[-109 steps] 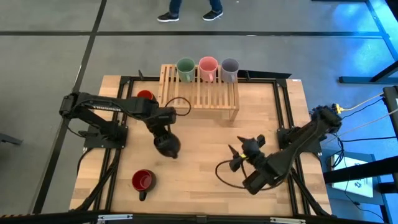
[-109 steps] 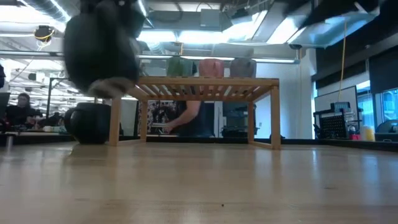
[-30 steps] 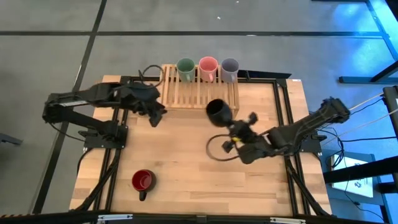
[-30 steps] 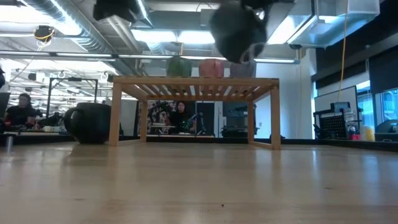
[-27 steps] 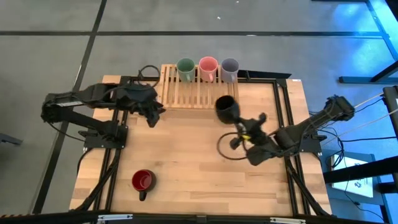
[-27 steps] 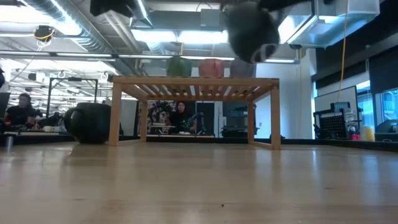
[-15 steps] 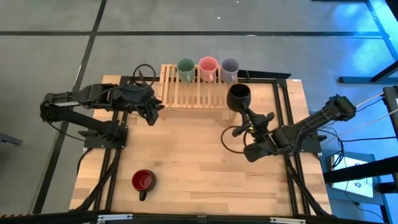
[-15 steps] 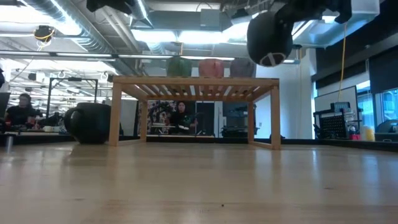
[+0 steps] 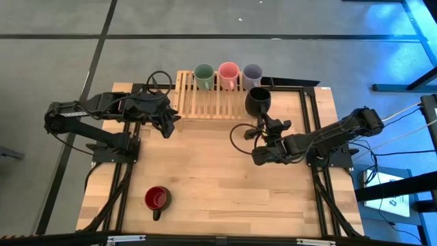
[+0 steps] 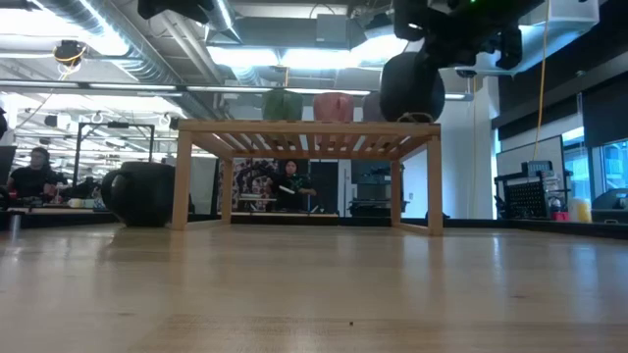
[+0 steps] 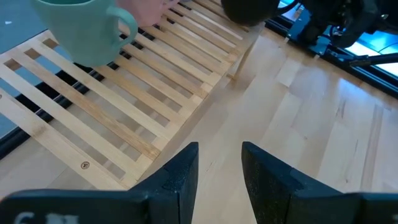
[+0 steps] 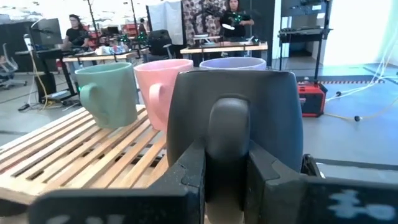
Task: Place coffee mugs
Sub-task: Put the black mug on the shelf
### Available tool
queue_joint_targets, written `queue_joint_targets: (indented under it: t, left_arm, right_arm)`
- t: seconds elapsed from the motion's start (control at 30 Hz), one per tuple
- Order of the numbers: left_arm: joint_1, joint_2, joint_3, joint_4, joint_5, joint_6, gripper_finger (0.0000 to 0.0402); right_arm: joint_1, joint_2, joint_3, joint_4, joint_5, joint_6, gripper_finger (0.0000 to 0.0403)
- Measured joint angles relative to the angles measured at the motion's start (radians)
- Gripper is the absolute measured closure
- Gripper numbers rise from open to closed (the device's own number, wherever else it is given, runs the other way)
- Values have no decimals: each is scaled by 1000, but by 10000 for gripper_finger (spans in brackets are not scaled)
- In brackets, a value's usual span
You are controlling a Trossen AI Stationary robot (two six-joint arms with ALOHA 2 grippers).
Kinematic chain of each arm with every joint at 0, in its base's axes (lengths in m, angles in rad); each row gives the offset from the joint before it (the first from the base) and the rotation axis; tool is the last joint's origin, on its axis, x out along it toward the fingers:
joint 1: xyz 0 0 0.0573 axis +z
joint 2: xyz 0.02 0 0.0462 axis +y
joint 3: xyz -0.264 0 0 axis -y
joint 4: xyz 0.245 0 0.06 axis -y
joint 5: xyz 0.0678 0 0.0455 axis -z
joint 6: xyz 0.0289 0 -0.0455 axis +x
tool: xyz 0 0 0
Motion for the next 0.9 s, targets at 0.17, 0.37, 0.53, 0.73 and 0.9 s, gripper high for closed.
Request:
queue_joint_targets:
  t: [0.17, 0.37, 0.53, 0.73, 0.9]
  left_arm:
    - [0, 0, 0, -3, 0, 0, 285]
    - [0, 0, 0, -7, 0, 15, 285]
    - [0, 0, 0, -7, -7, 16, 285]
    - [0, 0, 0, -8, -8, 17, 285]
    - [0, 0, 0, -8, -8, 17, 285]
  right_arm:
    - [-21, 3, 2, 25, -25, -17, 361]
    - [-39, 2, 3, 77, -94, -112, 361]
    - [-45, 2, 3, 113, -119, -197, 361]
    - [-49, 3, 2, 165, -114, -214, 361]
    - [-44, -1, 23, 164, -110, -245, 361]
